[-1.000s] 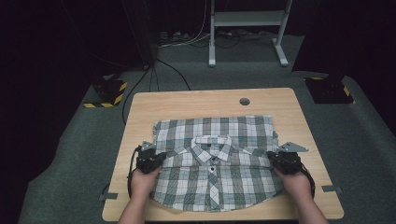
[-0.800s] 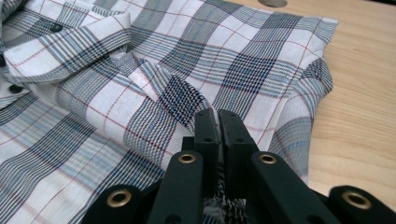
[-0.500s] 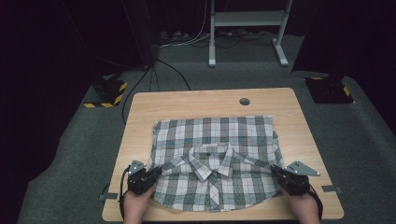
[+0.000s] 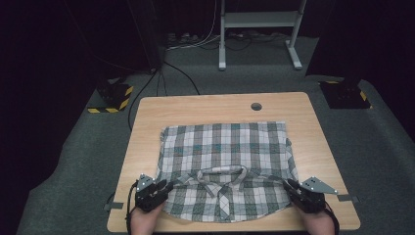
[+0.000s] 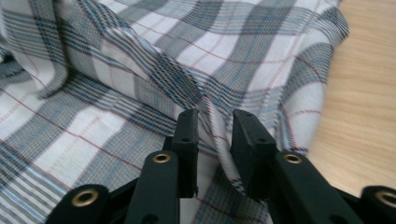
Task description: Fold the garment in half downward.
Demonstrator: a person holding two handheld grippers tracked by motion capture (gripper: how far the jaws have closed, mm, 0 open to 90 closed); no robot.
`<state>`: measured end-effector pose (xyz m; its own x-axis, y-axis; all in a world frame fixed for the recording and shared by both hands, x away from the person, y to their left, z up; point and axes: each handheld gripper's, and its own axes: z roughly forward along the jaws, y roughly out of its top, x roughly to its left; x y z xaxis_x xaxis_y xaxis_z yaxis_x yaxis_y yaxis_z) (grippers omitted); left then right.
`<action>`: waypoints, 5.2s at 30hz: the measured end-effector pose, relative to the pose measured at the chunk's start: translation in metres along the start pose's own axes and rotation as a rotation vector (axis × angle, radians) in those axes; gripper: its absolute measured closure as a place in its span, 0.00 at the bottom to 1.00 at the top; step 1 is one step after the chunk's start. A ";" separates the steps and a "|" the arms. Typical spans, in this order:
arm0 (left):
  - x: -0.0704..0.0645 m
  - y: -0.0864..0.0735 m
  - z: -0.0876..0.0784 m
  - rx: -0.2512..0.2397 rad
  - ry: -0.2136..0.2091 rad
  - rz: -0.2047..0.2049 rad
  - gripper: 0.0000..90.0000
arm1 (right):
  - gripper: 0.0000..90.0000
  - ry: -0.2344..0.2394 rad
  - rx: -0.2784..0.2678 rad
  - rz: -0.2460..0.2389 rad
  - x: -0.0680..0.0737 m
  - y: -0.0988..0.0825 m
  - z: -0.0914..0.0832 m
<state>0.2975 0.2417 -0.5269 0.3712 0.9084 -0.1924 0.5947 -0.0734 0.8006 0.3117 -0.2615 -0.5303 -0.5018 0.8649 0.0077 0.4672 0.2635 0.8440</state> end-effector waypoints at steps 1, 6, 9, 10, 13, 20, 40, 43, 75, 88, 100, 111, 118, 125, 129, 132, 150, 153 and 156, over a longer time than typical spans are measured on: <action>0.000 0.000 0.000 0.000 0.000 0.000 0.64 | 0.76 0.001 -0.004 -0.003 0.001 0.001 0.000; -0.017 0.013 0.014 0.033 -0.009 0.060 0.64 | 0.71 0.005 -0.008 -0.056 0.010 0.018 0.011; -0.019 0.014 0.024 0.061 -0.022 0.048 0.71 | 0.73 0.005 0.018 -0.076 0.012 0.025 0.021; -0.019 0.014 0.024 0.061 -0.022 0.048 0.74 | 0.73 0.005 0.018 -0.076 0.012 0.025 0.021; -0.016 0.009 0.023 0.067 -0.031 0.040 0.85 | 0.95 0.024 0.064 -0.082 0.012 0.023 0.027; -0.012 -0.001 0.007 0.053 -0.047 0.031 0.91 | 0.97 0.033 0.052 -0.076 0.011 0.010 0.007; -0.025 0.014 0.022 0.035 -0.019 0.001 0.42 | 0.62 0.038 -0.023 0.043 0.028 0.023 0.006; -0.036 0.010 0.028 0.071 -0.034 0.038 0.41 | 0.59 0.057 0.029 0.052 0.036 0.021 0.022; -0.017 -0.009 0.003 0.025 0.010 0.076 0.14 | 0.22 0.032 0.028 0.029 0.045 0.010 0.015; -0.019 -0.010 0.019 0.115 0.094 0.143 0.17 | 0.07 0.032 0.138 0.011 0.058 0.023 0.053; -0.027 -0.012 0.021 0.123 0.119 0.177 0.17 | 0.04 -0.002 0.210 -0.016 0.058 0.018 0.054; -0.045 -0.014 0.022 0.139 0.060 0.207 0.24 | 0.05 -0.009 0.224 -0.010 0.049 0.008 0.037; -0.060 -0.013 0.028 0.150 0.033 0.234 0.23 | 0.04 -0.019 0.224 -0.002 0.040 0.002 0.027; -0.068 -0.013 0.030 0.150 0.016 0.246 0.23 | 0.04 -0.031 0.213 0.006 0.032 -0.004 0.019; -0.075 -0.013 0.033 0.159 0.000 0.266 0.22 | 0.04 -0.041 0.220 0.015 0.026 -0.006 0.014; -0.082 -0.012 0.036 0.161 -0.013 0.285 0.21 | 0.04 -0.053 0.223 0.025 0.019 -0.009 0.009; -0.116 -0.006 0.057 0.164 -0.090 0.346 0.21 | 0.04 -0.139 0.214 0.095 -0.016 -0.025 -0.016; -0.123 -0.006 0.060 0.166 -0.103 0.357 0.21 | 0.04 -0.154 0.213 0.106 -0.022 -0.027 -0.020; -0.130 -0.006 0.063 0.165 -0.119 0.371 0.22 | 0.04 -0.167 0.213 0.118 -0.028 -0.029 -0.023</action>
<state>0.2904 0.0983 -0.5420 0.6556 0.7549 0.0202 0.5077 -0.4604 0.7283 0.2957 -0.3029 -0.5428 -0.3167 0.9485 -0.0042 0.6664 0.2257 0.7106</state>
